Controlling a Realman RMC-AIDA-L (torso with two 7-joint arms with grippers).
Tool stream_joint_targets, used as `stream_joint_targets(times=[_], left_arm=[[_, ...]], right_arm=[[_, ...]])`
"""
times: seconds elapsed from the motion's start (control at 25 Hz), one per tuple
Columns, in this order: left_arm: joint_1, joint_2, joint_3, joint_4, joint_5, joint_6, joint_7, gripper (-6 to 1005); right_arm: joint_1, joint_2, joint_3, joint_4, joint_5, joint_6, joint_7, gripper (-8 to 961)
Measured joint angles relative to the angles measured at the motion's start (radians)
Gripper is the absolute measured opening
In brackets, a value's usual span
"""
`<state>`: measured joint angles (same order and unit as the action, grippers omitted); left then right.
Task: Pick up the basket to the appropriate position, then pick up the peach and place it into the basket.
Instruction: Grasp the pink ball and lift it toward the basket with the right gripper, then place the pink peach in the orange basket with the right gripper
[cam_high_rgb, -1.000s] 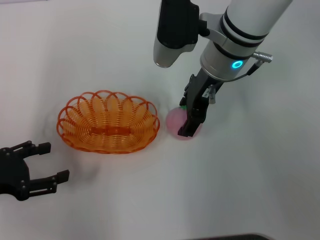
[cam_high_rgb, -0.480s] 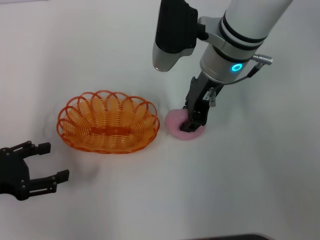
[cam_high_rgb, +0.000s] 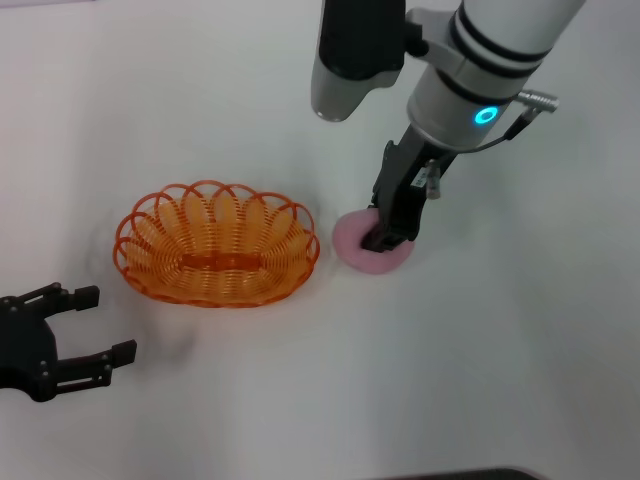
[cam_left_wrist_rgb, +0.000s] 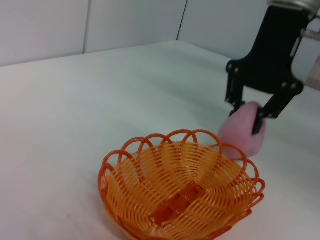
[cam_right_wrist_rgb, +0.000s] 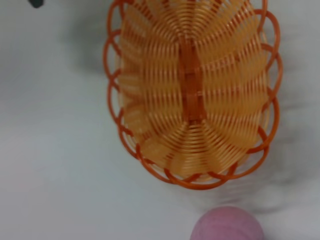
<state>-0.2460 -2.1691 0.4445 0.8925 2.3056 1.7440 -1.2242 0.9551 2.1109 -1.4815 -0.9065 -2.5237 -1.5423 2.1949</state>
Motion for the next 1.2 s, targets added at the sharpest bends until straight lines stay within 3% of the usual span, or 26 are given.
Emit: stream_joint_targets(times=[0.52, 0.96, 1.2], left_arm=[[0.002, 0.000, -0.002, 0.005, 0.002, 0.009, 0.000, 874], [0.002, 0.000, -0.005, 0.008, 0.002, 0.012, 0.000, 874], [0.002, 0.000, -0.007, 0.008, 0.002, 0.014, -0.001, 874]], right_arm=[[0.004, -0.002, 0.056, -0.152, -0.064, -0.167, -0.025, 261], [0.012, 0.000, 0.050, -0.175, 0.032, -0.152, -0.060, 262], [0.012, 0.002, 0.003, -0.177, 0.110, -0.072, -0.077, 263]])
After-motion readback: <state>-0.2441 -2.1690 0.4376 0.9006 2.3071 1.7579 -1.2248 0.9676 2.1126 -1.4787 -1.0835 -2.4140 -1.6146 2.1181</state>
